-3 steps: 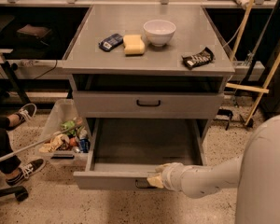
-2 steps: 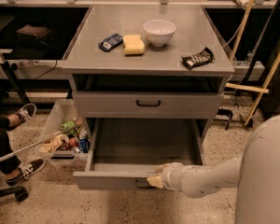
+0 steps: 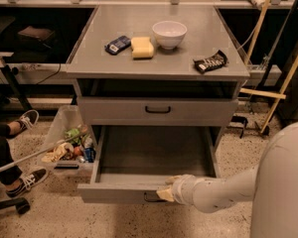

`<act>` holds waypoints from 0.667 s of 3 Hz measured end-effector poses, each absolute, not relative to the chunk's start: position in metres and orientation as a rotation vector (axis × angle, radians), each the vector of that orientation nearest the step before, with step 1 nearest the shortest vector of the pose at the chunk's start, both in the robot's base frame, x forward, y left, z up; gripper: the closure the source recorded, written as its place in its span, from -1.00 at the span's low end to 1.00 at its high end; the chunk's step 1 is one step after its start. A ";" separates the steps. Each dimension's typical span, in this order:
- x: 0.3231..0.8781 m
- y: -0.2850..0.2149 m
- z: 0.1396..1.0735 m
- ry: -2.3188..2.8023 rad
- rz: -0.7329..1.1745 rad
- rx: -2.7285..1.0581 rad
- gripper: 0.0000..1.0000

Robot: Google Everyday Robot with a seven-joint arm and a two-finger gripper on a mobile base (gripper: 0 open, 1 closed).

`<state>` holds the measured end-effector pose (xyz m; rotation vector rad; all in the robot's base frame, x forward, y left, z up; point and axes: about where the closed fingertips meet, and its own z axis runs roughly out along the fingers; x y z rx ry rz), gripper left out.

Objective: Open middle drawer

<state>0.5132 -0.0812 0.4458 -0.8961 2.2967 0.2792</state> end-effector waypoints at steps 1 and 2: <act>0.513 -0.081 0.446 2.297 0.279 -0.896 0.64; 0.513 -0.081 0.446 2.297 0.279 -0.896 0.18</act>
Offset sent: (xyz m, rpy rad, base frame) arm 0.0000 0.0000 0.0000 0.0000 0.0000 0.0000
